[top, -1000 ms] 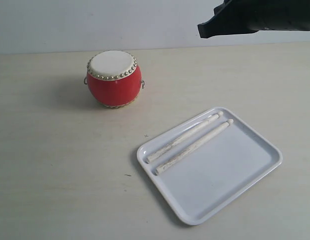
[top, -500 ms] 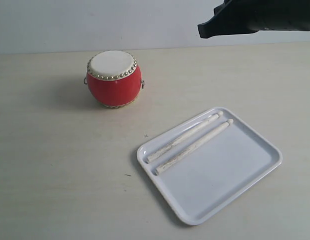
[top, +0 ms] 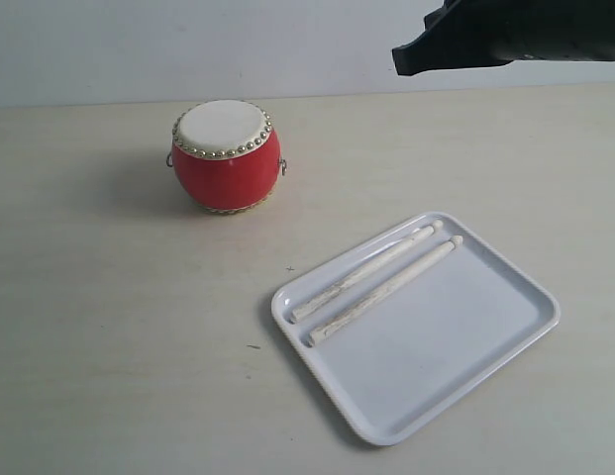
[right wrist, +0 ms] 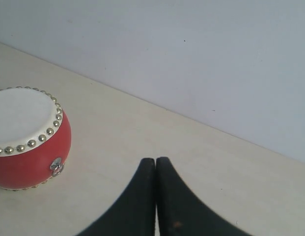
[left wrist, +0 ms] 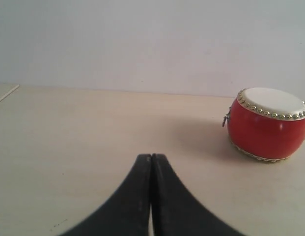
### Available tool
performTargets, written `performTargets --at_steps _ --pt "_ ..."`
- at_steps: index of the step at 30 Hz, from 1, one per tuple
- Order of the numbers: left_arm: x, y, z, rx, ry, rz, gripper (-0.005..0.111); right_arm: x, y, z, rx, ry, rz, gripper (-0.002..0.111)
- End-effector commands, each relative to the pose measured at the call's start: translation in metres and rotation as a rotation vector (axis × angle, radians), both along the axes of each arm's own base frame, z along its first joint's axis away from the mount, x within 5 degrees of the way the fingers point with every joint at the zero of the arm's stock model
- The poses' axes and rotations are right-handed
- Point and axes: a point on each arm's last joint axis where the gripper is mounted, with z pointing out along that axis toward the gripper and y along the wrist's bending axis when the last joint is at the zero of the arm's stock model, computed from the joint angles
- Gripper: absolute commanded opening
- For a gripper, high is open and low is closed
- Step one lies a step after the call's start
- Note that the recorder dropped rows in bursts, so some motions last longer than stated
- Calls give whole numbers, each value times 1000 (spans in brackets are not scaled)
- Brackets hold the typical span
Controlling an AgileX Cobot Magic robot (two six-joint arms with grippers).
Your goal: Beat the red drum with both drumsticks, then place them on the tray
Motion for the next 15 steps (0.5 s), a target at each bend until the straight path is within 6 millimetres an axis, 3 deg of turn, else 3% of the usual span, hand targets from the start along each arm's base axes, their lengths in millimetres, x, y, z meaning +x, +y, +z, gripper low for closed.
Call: performTargets --at_steps 1,5,15 --pt "-1 0 -4 -28 39 1 1 2 -1 3 0 -21 -6 0" --pt "-3 -1 -13 -28 138 -4 1 2 -1 3 0 -21 -6 0" --pt "-3 -1 -13 -28 138 -4 1 2 -1 3 0 -21 -6 0"
